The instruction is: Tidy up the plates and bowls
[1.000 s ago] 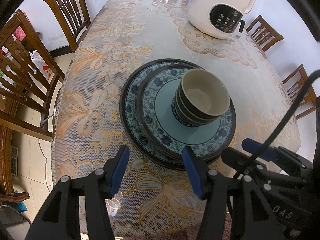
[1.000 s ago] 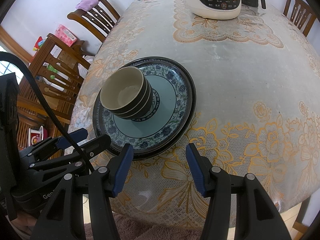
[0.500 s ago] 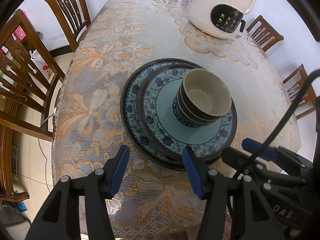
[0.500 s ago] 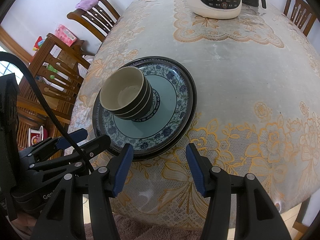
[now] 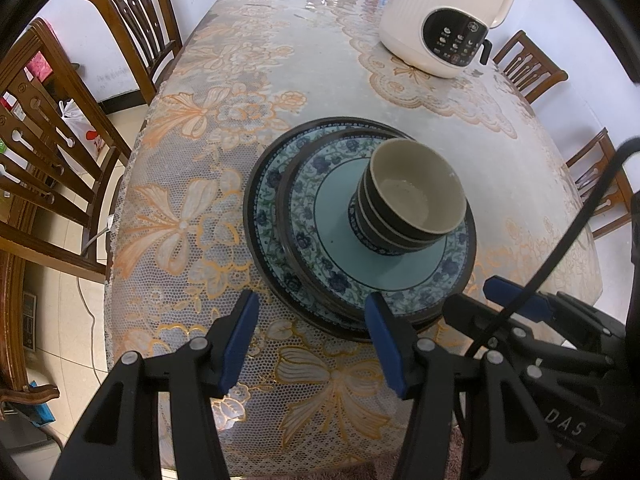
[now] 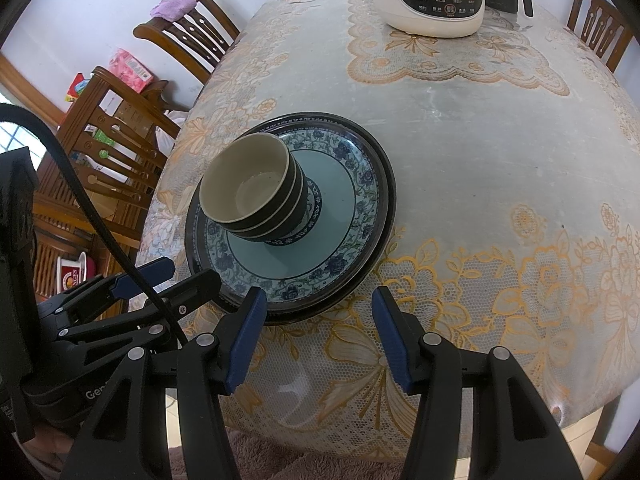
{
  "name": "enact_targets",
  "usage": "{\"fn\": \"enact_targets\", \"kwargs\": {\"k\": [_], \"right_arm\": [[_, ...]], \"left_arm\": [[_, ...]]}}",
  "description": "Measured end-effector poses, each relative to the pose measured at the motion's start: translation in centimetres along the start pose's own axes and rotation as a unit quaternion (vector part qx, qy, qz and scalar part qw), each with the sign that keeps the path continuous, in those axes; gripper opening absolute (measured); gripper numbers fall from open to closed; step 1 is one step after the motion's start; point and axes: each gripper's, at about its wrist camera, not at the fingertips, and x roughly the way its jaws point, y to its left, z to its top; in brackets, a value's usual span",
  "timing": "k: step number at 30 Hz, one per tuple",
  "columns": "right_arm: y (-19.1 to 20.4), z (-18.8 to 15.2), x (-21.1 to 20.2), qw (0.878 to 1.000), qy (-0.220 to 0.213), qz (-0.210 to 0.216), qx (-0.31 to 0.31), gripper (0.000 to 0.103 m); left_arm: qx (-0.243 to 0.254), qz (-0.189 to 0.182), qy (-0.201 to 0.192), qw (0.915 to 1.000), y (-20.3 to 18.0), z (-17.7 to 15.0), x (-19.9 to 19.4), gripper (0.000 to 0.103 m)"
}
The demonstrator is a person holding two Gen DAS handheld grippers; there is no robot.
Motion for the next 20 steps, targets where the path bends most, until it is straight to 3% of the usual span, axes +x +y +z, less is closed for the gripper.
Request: {"fn": "enact_targets", "kwargs": {"k": [20], "right_arm": [[0.47,-0.1,-0.17,1.0,-0.007,-0.002,0.001,0.056]], "left_arm": [[0.005,-0.002,-0.004,1.0,0.36,-0.19,-0.5,0.058]]}}
